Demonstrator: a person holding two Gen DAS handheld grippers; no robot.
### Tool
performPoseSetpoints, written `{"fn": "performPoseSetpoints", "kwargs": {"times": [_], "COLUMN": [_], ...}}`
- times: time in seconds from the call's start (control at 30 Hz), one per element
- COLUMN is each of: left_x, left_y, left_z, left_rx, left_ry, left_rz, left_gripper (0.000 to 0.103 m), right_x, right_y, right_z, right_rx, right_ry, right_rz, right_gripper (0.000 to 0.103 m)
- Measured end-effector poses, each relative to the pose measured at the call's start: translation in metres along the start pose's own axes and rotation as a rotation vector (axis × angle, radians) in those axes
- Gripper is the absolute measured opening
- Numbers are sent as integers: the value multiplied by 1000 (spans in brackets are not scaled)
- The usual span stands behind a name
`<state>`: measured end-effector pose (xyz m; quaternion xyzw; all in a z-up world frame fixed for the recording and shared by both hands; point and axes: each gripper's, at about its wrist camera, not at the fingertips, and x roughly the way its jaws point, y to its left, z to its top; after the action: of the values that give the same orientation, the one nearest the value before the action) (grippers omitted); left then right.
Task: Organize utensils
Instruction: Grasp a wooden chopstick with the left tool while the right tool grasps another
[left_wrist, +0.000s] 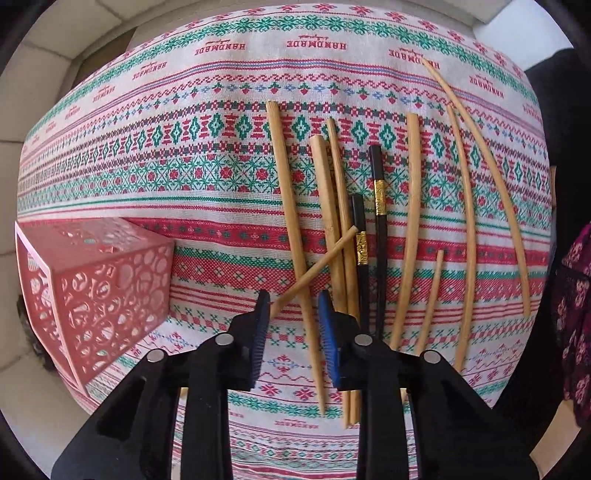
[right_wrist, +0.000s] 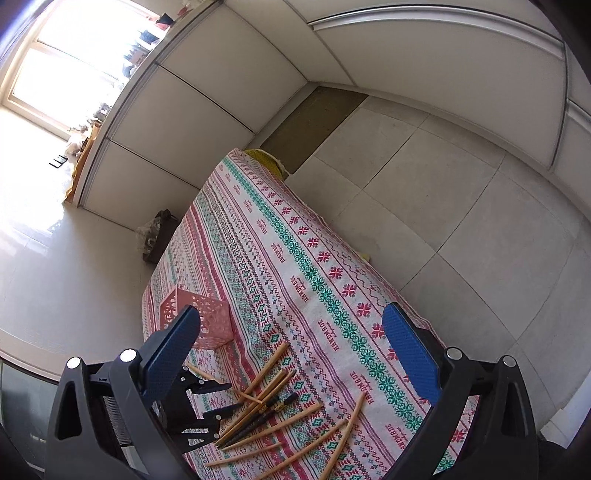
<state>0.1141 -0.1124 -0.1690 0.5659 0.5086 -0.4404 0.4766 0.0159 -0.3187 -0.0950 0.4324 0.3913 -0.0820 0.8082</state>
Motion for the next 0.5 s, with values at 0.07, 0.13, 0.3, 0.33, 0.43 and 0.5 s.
{"fn": "performPoseSetpoints", "kwargs": {"times": [0.07,0.13,0.3,0.33,0.43,0.5], "left_x": [6,22,31,31,29,26], "left_y": [5,3,23,24,21,17], "left_z": [12,13,7,5,-9,-20], "left_rx": [16,23,-62,-100,-251,-396], "left_ry": [0,4,-39,-53,-115,-181], "left_rz": [-2,-15,-44,-37,14,64], "left_gripper": [21,21,19,16,9,8], "right_x": [2,3,1,1,2,8], "right_y": [0,1,-3,-4,-8,-14], "right_z": [-1,-2,-2,-2,-6,-11], "right_rx": [-3,-7,-4,-6,-15,-21], "right_ry": [6,9,10,14,31,59], "right_rz": [-4,-9,-16,-19,-46,-83], "right_gripper": [96,96,96,96,96,96]}}
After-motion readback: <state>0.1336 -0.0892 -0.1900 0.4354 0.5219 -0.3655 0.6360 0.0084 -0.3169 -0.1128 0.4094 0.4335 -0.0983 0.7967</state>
